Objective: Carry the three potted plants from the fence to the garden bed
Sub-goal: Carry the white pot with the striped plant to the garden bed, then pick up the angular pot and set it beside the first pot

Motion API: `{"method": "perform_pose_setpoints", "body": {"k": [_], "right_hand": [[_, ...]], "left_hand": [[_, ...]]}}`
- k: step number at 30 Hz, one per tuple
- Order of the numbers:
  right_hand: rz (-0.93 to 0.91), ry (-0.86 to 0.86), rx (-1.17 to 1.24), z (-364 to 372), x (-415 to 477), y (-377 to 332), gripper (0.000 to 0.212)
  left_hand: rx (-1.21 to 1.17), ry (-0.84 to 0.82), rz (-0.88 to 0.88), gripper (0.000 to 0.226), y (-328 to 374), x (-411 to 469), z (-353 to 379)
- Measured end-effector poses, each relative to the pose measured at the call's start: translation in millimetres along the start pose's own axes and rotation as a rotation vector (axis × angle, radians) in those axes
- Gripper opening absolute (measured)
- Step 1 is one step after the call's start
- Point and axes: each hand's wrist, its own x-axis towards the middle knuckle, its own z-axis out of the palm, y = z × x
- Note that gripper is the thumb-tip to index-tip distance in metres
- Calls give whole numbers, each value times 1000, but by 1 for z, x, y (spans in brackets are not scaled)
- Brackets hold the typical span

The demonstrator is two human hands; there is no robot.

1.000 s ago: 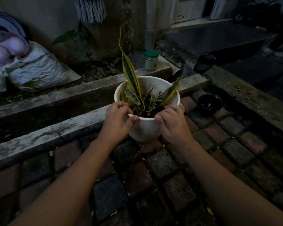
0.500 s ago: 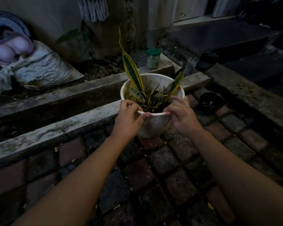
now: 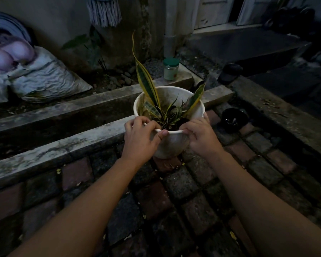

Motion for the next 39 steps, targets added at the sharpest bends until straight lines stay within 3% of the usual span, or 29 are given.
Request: {"method": "perform_pose_setpoints", "body": {"k": [5, 12, 17, 19, 21, 25, 29, 33, 39], "right_hand": [[29, -22, 54, -4, 4, 0, 18], [16, -6, 37, -6, -3, -6, 35], [-53, 10, 10, -10, 1, -4, 25], [-71, -51, 15, -18, 15, -5, 16], [-46, -164, 99, -42, 37, -9, 27], [78, -189, 170, -141, 93, -32, 35], [105, -151, 76, -256, 132, -70, 30], [278, -47, -3, -420, 168, -134, 42], [529, 89, -151, -696, 201, -273, 42]], "left_hand": [[-90, 109, -55, 42, 2, -4, 6], [-156, 80, -43, 42, 1, -1, 1], [-84, 15, 117, 25, 2, 2, -8], [15, -28, 136, 32, 8, 14, -22], [85, -99, 67, 51, 23, 33, -48], [-121, -240, -57, 63, 81, 69, -115], [-230, -269, -7, 59, 163, 99, -184], [-346, -350, 46, 52, 293, 146, -294], [-494, -478, 252, 45, 512, 190, -475]]}}
